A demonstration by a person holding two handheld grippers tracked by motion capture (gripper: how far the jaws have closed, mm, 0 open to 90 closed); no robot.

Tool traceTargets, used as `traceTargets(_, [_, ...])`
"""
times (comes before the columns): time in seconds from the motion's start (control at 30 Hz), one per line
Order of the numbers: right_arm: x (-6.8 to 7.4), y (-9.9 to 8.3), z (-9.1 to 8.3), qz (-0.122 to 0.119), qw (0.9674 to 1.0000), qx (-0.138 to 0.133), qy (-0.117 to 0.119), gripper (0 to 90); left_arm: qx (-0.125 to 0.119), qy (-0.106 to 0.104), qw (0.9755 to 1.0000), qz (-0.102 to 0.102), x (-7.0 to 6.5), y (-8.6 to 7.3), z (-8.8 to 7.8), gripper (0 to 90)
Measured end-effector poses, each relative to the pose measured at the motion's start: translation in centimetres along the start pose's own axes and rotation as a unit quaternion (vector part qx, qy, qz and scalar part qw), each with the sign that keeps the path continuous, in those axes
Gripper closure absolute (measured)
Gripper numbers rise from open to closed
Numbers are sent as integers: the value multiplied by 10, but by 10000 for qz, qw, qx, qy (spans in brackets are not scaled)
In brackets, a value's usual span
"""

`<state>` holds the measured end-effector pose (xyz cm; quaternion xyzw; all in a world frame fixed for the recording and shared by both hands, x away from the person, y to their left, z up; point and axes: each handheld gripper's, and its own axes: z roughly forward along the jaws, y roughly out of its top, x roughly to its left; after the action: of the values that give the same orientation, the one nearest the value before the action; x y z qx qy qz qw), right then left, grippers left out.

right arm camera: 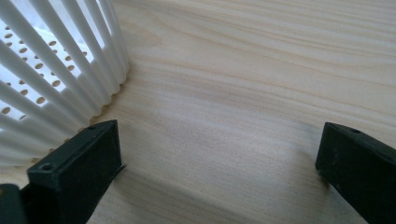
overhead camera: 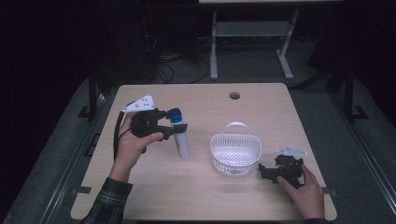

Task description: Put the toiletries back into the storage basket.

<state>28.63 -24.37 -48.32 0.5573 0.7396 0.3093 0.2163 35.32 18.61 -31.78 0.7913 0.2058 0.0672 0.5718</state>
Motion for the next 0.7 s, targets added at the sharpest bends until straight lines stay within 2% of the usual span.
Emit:
traceTargets(0.33, [0, 0, 0, 2, 10000, -6, -3, 0, 3, -168, 9998, 96, -5, 10, 20, 363])
traceTargets(0.7, [0, 0, 0, -3, 10000, 3, 3, 0, 7, -288, 9995, 147, -8, 19, 34, 363])
